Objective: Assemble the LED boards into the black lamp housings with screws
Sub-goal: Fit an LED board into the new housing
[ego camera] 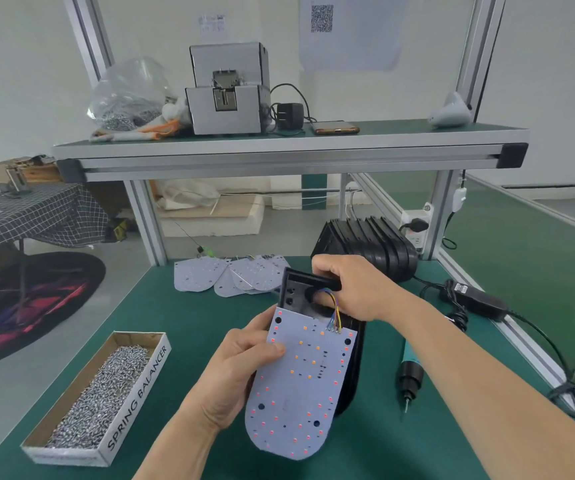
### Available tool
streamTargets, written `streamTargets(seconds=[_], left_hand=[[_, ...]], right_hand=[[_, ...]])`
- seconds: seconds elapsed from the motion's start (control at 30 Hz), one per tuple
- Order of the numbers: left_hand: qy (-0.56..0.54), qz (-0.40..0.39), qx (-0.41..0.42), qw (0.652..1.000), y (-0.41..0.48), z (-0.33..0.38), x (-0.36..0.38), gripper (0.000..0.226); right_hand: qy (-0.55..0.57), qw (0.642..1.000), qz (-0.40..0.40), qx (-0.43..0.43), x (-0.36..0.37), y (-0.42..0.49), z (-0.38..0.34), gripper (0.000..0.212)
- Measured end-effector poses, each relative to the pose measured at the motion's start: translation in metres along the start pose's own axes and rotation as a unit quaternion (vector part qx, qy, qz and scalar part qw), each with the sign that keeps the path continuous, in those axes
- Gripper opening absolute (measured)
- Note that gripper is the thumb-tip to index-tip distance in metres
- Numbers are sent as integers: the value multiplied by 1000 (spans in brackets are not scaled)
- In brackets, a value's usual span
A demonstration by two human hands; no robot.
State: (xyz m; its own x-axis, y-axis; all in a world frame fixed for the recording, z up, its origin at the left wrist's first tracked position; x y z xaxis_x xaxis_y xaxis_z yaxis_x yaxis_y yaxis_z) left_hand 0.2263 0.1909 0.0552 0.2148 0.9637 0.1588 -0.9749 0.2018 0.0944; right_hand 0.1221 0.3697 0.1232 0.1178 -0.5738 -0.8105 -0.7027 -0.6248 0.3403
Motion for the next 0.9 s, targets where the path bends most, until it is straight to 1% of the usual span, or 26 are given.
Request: streamTargets(seconds=[0.1, 0.13, 0.2, 0.27, 0.33, 0.4, 0.5, 0.57, 0.6, 0.7, 0.8, 0.83, 0.9], left_hand=[[23, -5, 3, 1000, 3, 2, -2, 39], [16, -4, -1, 1000, 4, 3, -5, 37], [-5, 0, -12, 1000, 5, 5, -10, 31], [-9, 3, -16, 1000, 6, 4, -16, 24], [-11, 6, -22, 1000, 8, 2, -19, 28], [-9, 8, -28, 1000, 8, -1, -20, 34], [-8, -5, -20, 1000, 9, -1, -16, 28], [-5, -16, -6, 1000, 10, 1, -13, 18], [-2, -21, -1, 1000, 11, 2, -11, 17], [-6, -17, -4, 1000, 16, 1, -9, 19], [-3, -2, -6, 1000, 20, 0, -10, 20], [-2, -1, -7, 1000, 21, 0, -11, 24], [1, 3, -13, 1000, 23, -2, -12, 40]], right_hand=[[-30, 999, 15, 0, -1, 2, 1, 43], [-31, 999, 29, -5, 1, 1, 1, 41], [2, 999, 43, -24, 4, -2, 2, 27], [52, 998, 21, -34, 7, -6, 4, 12], [81, 996, 1, -33, 7, -9, 6, 15], [90, 995, 21, -32, 7, -10, 7, 15], [86, 994, 57, -31, 9, -10, 7, 12], [72, 995, 64, -40, 9, -9, 4, 10], [57, 995, 65, -43, 9, -9, 4, 10], [-19, 997, 61, -41, 7, -6, 4, 14], [-52, 996, 65, -17, 7, -2, 4, 22], [-56, 996, 66, -7, 7, -2, 5, 22], [-57, 996, 63, 6, 9, -1, 6, 20]])
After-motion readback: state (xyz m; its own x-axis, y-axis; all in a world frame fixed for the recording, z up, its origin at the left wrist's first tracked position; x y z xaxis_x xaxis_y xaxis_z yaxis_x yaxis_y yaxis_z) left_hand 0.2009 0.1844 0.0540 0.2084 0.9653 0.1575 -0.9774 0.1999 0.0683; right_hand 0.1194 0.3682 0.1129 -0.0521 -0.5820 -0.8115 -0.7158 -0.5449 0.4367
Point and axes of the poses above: each hand's wrist, its own y-axis towards the middle knuckle, its own x-axis out of the palm, z = x × y, the point moved 3 cm from there along y, towards the middle knuckle, and after that the axes turned 4 degrees about -x, right-handed, at the moved point
